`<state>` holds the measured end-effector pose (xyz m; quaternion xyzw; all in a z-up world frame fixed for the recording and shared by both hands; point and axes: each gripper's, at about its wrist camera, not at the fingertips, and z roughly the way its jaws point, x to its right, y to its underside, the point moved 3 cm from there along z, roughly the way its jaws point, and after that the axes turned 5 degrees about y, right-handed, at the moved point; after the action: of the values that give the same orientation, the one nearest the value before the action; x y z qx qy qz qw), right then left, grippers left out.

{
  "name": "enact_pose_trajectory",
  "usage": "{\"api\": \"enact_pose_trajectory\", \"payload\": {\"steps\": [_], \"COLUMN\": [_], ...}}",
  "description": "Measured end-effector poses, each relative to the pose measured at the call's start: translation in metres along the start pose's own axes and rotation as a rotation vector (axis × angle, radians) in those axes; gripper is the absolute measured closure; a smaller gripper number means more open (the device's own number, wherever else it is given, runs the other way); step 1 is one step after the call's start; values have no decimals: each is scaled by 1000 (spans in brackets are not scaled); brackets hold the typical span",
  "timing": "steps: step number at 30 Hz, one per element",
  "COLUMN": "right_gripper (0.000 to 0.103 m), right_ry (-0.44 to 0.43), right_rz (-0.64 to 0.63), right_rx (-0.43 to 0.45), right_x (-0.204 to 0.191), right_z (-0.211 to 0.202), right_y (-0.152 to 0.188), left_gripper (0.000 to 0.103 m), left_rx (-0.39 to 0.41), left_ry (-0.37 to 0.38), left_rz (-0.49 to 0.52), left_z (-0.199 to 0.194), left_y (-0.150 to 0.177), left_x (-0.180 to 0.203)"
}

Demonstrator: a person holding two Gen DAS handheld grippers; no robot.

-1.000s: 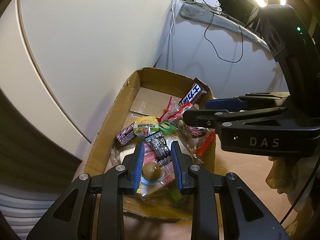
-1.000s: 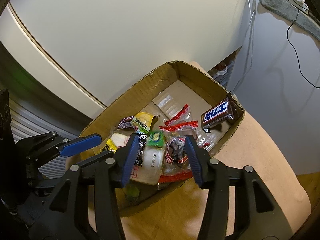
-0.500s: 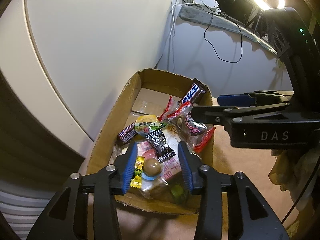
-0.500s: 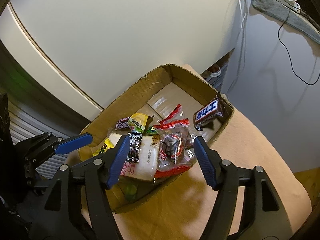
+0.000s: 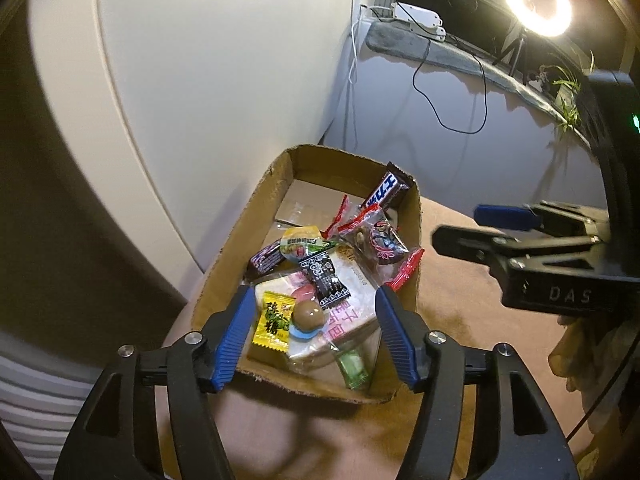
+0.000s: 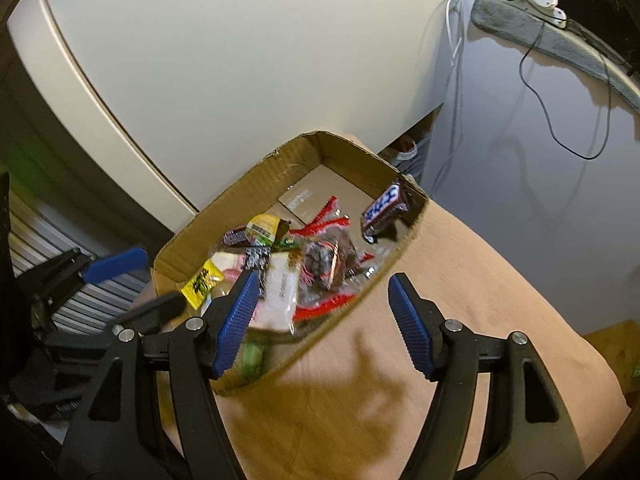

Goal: Organize snacks

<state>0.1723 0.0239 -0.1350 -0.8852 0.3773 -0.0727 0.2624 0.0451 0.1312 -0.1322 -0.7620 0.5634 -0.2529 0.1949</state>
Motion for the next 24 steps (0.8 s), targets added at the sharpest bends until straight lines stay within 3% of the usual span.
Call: {"api": "enact_pose_trajectory", "payload": {"steps": [10, 14, 24], "right_gripper": [32, 23, 22], "right_ry": [41, 65, 80], "right_rz": [61, 68, 103], "right_rx": [47, 67, 86], "right_x": [9, 9, 12], "right_z": [-26, -37, -54], "right_y": [27, 38, 54], "left_gripper": [41, 41, 41], "left_rx": [46, 58, 67], "left_ry": [-49, -53, -59], "left_rz": [-2, -1, 6], "left_z": [-26, -35, -45], "left_y": [7, 12, 18], "left_x": [4, 8, 17]}}
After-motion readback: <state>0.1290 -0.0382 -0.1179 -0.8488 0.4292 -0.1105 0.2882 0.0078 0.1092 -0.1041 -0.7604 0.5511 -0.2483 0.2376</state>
